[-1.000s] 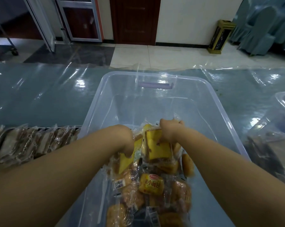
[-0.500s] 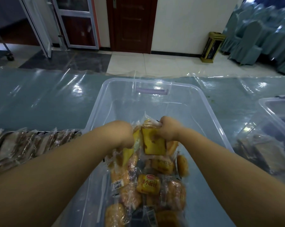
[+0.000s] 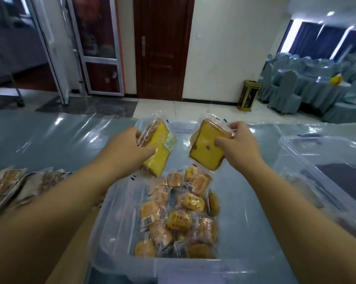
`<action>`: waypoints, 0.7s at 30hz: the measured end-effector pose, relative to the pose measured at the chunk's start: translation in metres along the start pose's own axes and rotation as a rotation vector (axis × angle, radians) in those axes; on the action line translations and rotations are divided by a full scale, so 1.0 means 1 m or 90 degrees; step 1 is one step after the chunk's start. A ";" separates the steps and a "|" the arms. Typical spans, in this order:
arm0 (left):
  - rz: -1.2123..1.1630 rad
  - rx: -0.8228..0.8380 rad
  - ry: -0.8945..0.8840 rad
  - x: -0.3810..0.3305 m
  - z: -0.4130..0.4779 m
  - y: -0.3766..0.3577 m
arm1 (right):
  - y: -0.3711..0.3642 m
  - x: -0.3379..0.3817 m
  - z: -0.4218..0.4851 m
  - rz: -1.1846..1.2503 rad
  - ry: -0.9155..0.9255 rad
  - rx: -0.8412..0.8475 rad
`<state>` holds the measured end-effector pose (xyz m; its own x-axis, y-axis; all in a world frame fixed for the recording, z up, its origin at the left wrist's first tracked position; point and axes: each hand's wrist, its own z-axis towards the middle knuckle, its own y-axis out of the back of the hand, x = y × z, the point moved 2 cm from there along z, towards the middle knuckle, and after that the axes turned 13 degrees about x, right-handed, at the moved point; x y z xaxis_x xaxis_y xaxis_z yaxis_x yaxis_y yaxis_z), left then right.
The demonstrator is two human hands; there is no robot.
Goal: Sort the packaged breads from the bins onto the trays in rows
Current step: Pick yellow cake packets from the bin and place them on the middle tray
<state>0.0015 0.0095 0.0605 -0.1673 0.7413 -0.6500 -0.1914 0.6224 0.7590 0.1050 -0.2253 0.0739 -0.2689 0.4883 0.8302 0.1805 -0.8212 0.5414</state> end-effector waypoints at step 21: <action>-0.270 -0.246 0.065 0.186 -0.251 0.107 | -0.195 0.144 -0.181 0.134 0.298 0.162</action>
<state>-0.2930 0.1512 0.0116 -0.0876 0.4078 -0.9089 -0.5975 0.7086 0.3755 -0.1402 -0.0483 0.0635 -0.5821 0.0923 0.8078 0.4815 -0.7614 0.4340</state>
